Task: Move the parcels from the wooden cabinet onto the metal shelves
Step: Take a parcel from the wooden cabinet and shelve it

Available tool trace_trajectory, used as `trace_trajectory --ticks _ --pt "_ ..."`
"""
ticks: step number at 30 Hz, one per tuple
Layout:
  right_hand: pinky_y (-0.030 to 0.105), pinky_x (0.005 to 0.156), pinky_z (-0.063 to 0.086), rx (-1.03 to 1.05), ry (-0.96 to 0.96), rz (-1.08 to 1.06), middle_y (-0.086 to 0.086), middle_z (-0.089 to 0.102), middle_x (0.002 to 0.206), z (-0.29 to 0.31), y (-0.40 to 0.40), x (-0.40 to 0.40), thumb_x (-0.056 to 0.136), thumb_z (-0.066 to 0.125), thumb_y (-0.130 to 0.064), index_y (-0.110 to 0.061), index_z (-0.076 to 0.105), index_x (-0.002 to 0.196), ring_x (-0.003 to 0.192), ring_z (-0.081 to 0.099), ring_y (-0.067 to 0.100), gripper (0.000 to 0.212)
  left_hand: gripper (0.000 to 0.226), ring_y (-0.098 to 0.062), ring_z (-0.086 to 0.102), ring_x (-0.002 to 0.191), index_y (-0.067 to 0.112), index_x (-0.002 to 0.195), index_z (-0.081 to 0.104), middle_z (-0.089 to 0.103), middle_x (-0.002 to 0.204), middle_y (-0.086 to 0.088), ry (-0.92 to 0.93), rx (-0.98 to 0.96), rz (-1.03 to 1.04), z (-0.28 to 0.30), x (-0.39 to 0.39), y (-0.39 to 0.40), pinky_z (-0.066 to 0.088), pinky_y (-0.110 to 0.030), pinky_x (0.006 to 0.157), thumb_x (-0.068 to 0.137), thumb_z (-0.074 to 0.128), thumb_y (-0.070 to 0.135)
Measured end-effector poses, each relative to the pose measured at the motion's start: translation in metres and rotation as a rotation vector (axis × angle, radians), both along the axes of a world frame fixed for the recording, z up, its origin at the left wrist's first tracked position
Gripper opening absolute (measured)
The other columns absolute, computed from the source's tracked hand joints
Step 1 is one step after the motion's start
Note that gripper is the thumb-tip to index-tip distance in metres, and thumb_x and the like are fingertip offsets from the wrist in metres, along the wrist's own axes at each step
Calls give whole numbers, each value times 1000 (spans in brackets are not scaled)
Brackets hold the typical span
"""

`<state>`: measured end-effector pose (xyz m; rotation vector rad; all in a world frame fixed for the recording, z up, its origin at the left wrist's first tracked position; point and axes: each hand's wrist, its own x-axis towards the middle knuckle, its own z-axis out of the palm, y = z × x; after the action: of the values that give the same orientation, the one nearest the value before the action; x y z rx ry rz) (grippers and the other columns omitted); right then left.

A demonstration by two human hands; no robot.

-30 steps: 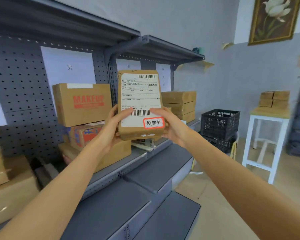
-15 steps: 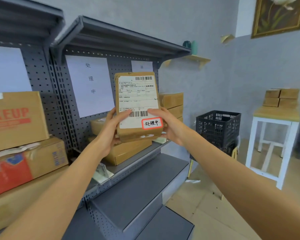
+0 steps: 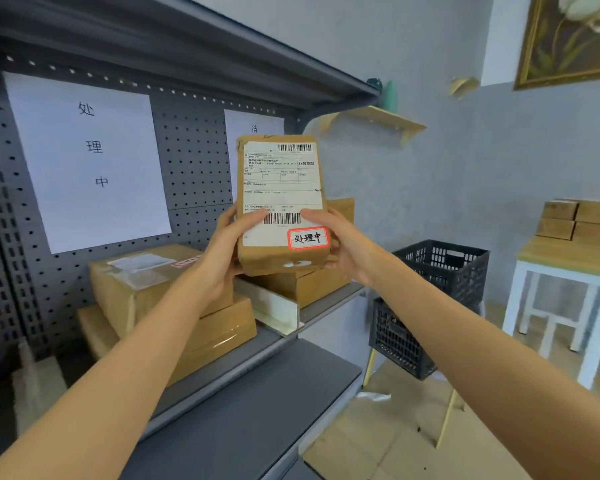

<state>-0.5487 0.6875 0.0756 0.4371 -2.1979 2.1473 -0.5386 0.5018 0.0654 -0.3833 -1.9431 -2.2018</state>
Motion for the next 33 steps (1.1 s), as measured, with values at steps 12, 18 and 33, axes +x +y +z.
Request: trace_trajectory --ticks 12,18,33 --pt "46 97 47 -1 -53 293 0 68 114 13 -15 -113 86 65 -42 -26 48 135 109 61 19 53 61 -19 65 104 30 133 49 70 113 5 -72 -30 257 13 -66 -6 55 -36 75 78 65 50" --pt "45 94 48 74 -117 501 1 69 109 22 -57 -138 86 60 -53 -28 60 112 105 63 22 36 30 -22 61 93 29 100 68 68 111 -5 -177 53 493 23 -54 -30 49 -37 82 84 57 52" --pt "29 65 51 93 -260 727 7 63 87 32 -155 -150 95 45 -51 -22 57 90 79 61 18 32 33 -26 63 94 23 113 61 66 110 -8 -314 168 791 40 -51 -110 51 -40 69 89 54 45"
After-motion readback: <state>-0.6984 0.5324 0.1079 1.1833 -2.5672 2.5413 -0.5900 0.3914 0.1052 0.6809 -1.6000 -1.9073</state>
